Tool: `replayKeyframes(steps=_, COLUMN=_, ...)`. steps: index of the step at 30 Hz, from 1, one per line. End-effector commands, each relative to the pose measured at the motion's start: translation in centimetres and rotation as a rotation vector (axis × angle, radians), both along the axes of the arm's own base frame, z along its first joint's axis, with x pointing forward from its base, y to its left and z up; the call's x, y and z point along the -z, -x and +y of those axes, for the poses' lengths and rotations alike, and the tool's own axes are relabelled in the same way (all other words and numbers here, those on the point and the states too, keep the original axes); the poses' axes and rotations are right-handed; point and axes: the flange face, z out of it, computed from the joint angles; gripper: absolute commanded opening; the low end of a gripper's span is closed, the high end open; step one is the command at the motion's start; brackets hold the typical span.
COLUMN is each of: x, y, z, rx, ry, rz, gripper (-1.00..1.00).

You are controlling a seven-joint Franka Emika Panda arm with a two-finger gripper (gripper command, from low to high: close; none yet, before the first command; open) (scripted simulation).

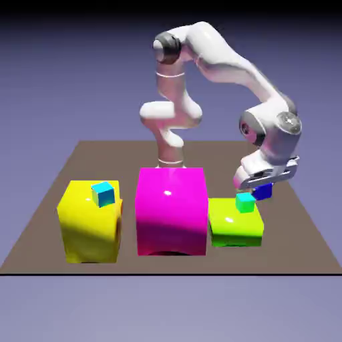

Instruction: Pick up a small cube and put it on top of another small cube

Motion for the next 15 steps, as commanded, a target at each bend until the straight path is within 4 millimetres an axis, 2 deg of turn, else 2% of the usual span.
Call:
replayKeyframes(steps=1, x=0.3, y=0.7, z=-1.2, rx=-0.005, ry=0.045, rz=0.023, gripper=-1.0)
replayKeyframes(steps=2, x=1.3, y=-0.2, z=-3.0, rx=0.058, ry=0.081, rz=0.045, gripper=-1.0)
replayKeyframes(steps=3, x=1.3, y=-0.2, z=-3.0, rx=0.058, ry=0.081, rz=0.045, gripper=-1.0)
replayKeyframes(steps=7, x=7.6, y=1.7, z=-4.1, rx=0.058, ry=0.081, rz=0.045, gripper=-1.0)
replayKeyframes(steps=8, x=7.7, y=1.8, z=-4.1, rx=0.058, ry=0.081, rz=0.045, gripper=-1.0)
replayKeyframes(steps=9, x=7.7, y=1.8, z=-4.1, rx=0.058, ry=0.081, rz=0.045, gripper=1.0)
replayKeyframes(steps=10, x=7.7, y=1.8, z=-4.1, rx=0.058, ry=0.081, rz=0.045, gripper=1.0)
replayKeyframes(steps=14, x=1.4, y=-0.2, z=-3.0, rx=0.058, ry=0.081, rz=0.045, gripper=1.0)
replayKeyframes(steps=15, x=1.3, y=-0.2, z=-3.0, rx=0.058, ry=0.081, rz=0.045, gripper=1.0)
